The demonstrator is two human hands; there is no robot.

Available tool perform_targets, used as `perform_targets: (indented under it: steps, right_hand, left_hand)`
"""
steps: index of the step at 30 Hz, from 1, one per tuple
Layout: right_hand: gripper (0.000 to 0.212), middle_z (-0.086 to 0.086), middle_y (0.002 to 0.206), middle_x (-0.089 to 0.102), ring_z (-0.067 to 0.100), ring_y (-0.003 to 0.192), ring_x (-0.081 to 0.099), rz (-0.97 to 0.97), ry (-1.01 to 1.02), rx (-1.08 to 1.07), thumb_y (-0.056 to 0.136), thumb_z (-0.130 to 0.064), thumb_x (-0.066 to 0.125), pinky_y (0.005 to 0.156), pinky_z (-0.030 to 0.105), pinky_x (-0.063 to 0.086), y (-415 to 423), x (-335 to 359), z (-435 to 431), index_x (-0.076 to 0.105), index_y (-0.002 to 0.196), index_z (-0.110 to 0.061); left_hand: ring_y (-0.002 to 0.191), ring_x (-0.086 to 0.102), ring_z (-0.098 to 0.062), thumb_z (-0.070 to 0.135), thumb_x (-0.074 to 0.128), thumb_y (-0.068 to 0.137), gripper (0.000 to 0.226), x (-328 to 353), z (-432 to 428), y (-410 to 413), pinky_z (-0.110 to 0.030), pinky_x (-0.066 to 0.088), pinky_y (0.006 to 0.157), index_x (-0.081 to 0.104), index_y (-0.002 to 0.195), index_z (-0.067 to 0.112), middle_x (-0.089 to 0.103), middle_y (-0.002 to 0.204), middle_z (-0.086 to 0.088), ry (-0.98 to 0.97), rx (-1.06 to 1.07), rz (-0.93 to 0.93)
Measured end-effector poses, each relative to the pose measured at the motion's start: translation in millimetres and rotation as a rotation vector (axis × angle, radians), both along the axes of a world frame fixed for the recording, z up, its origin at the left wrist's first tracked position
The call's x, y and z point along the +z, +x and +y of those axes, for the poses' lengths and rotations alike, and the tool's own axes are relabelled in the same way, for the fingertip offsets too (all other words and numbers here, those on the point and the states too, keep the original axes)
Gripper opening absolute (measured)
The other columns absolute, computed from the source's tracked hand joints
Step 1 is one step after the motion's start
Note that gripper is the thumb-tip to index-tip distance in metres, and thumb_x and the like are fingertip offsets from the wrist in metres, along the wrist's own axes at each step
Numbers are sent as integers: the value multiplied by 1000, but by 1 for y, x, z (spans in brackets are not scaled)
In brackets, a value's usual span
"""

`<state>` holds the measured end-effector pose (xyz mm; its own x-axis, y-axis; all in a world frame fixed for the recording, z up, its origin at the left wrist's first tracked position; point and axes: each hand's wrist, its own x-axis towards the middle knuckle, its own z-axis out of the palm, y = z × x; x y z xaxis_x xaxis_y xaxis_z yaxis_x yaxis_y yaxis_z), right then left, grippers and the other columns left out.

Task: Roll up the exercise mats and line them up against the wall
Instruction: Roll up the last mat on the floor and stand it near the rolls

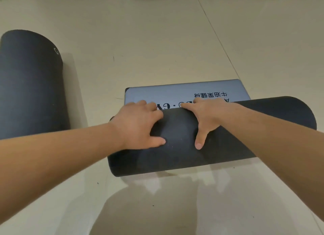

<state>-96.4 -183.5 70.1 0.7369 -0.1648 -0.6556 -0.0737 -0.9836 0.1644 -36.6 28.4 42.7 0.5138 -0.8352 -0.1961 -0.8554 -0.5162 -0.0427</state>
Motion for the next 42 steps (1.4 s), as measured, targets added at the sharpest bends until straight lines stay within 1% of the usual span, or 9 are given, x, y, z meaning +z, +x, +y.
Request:
perform_targets:
  steps: [6, 10, 15, 23, 27, 30, 33, 37, 42]
  right_hand:
    - [109, 2, 142, 43, 29, 130, 49, -306, -70, -39, 63, -61, 91, 81, 45, 50, 8, -1, 7, 35, 153, -36]
    - [73, 4, 141, 46, 29, 126, 52, -308, 8, 23, 89, -47, 73, 85, 44, 51, -3, -6, 14, 37, 152, -37]
    - [157, 13, 172, -2, 38, 159, 3, -101, -81, 60, 53, -82, 82, 119, 62, 30, -11, -23, 14, -17, 162, -27]
    - [166, 8, 164, 22, 33, 149, 30, -173, -70, 73, 34, -84, 86, 112, 55, 40, 35, -28, -4, -8, 162, -33]
    - [159, 4, 164, 15, 32, 149, 28, -267, 4, 26, 33, -78, 91, 115, 55, 37, 34, -33, -9, 3, 161, -42]
    - [138, 3, 155, 27, 30, 143, 32, -417, -15, 28, 44, -78, 87, 115, 53, 36, 12, -45, -11, 17, 158, -43]
    - [127, 6, 162, 25, 32, 150, 24, -458, -57, 72, 59, -85, 75, 119, 55, 30, -7, -53, -13, 12, 160, -40]
    - [157, 15, 171, -4, 41, 158, -1, -413, -137, 75, 51, -86, 78, 122, 66, 15, -14, -65, -15, -21, 160, -31]
    - [149, 13, 169, 7, 39, 157, 2, -455, -110, 73, 54, -77, 82, 122, 67, 14, -9, -60, -27, -14, 160, -33]
  left_hand:
    - [160, -4, -36, 83, 67, 73, 138, -44, 12, -19, -60, 16, 126, -21, 160, 23, -12, 172, -10, 193, 101, 99]
    - [158, 10, -31, 82, 72, 63, 139, -45, 5, 3, -57, 25, 124, -10, 161, 26, 4, 171, -6, 133, 86, 121]
    - [145, 38, -24, 86, 74, 53, 138, -25, -5, 45, -50, 44, 111, 12, 162, 29, 31, 163, 4, 135, 66, 209]
    - [130, 53, -32, 81, 56, 77, 87, -45, 29, 45, -48, 48, 101, 57, 142, 23, 53, 145, -4, -164, 81, -63]
    - [157, 12, -41, 91, 50, 68, 136, -63, 34, 23, -60, 22, 124, 2, 164, 7, 7, 170, -21, 120, 108, -36]
    - [157, -14, -43, 79, 67, 76, 145, -73, 30, 16, -61, 6, 127, -29, 156, 6, -21, 168, -21, 264, 126, -79]
    - [157, -4, -42, 67, 70, 79, 136, -70, 26, 21, -59, 12, 126, -23, 158, 7, -11, 169, -20, 241, 138, -102]
    - [143, 30, -31, 68, 71, 58, 132, -48, 17, 39, -46, 38, 111, 6, 158, 11, 25, 157, -9, 186, 100, -53]
    - [104, 52, -18, 65, 72, 50, 94, -29, 11, 36, -40, 53, 86, 37, 127, 25, 48, 118, 6, 144, 125, 81]
